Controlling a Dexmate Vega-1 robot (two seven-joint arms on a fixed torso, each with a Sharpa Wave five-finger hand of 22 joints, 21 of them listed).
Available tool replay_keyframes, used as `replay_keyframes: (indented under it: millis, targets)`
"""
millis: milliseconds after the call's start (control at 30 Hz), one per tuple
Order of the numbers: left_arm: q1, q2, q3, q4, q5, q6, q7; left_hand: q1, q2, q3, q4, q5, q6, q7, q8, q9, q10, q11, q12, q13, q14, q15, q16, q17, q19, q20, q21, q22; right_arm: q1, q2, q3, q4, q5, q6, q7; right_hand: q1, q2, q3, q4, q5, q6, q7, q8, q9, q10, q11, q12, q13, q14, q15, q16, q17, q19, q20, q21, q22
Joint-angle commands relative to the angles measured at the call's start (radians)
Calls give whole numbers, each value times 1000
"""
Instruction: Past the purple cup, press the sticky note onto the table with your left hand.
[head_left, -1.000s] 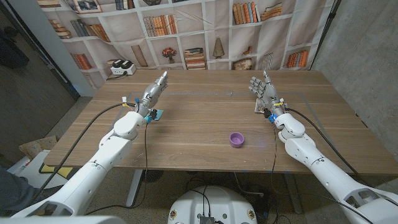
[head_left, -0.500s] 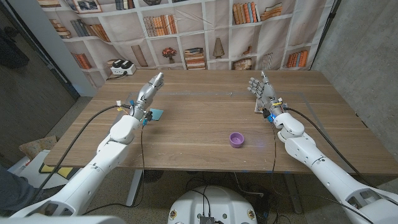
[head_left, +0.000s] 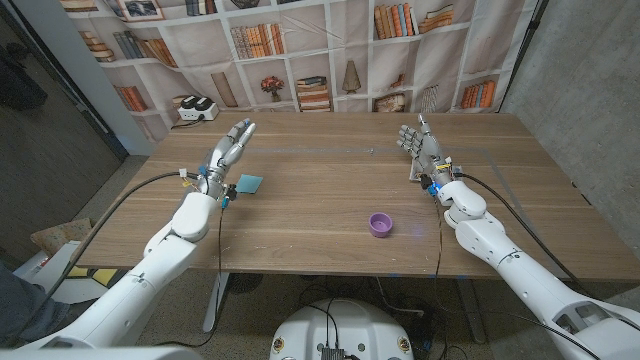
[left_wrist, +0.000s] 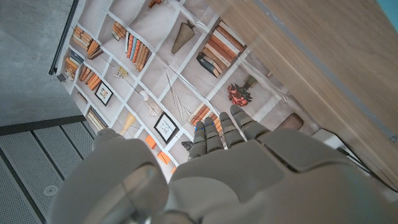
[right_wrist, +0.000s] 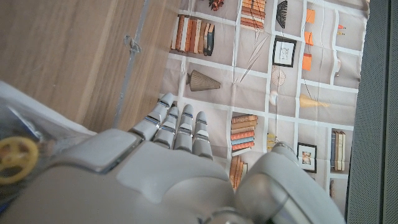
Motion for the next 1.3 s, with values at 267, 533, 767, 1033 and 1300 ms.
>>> replay_keyframes:
  millis: [267, 533, 767, 1033, 1300]
  targets:
    - [89, 91, 12, -161, 250, 206, 261, 16, 10, -2, -6, 7, 24, -5, 9, 3, 19, -9, 3, 4, 13, -4, 0, 2, 11, -48, 0, 2, 15, 19, -5, 19, -8, 17, -6, 10, 6, 1, -6, -1, 5, -1, -1, 3, 13, 0, 1, 1, 7, 0, -2, 5, 9, -15, -3, 5]
    - [112, 106, 28, -219, 334, 321, 327, 22, 13, -2, -8, 9, 29, -8, 8, 3, 22, -12, 0, 4, 13, -8, -4, 2, 6, -49, -5, 3, 22, 21, -5, 31, -3, 14, 3, 10, 7, 0, -7, -2, 6, -1, -1, 3, 12, -1, 0, 1, 8, 2, -2, 5, 9, -15, -6, 5]
    - [131, 115, 43, -276, 392, 431, 359, 28, 17, -1, -10, 11, 35, -12, 7, 3, 23, -16, -4, 4, 15, -9, -6, 2, 2, -47, -9, 3, 26, 21, -4, 47, 4, 10, 14, 10, 7, -1, -7, -2, 6, 0, -1, 4, 12, 0, -1, 1, 8, 1, -2, 5, 9, -14, -9, 5]
    - [146, 126, 52, -320, 449, 529, 388, 35, 23, 1, -11, 13, 40, -14, 6, 3, 25, -17, -6, 4, 18, -12, -8, 2, 0, -47, -12, 3, 20, 18, -2, 45, 10, 0, 16, 10, 7, -1, -8, -3, 6, -1, -2, 4, 13, 1, -1, 2, 8, 2, -3, 5, 10, -14, -12, 5]
    - [148, 124, 64, -332, 486, 603, 407, 43, 30, 3, -14, 15, 50, -19, 6, 4, 35, -27, -7, 4, 24, -16, -9, 2, -5, -51, -17, 3, 16, 17, -1, 46, 15, -2, 18, 10, 9, -2, -8, -3, 5, 0, -3, 4, 12, 0, -1, 2, 8, 2, -3, 5, 11, -13, -14, 5]
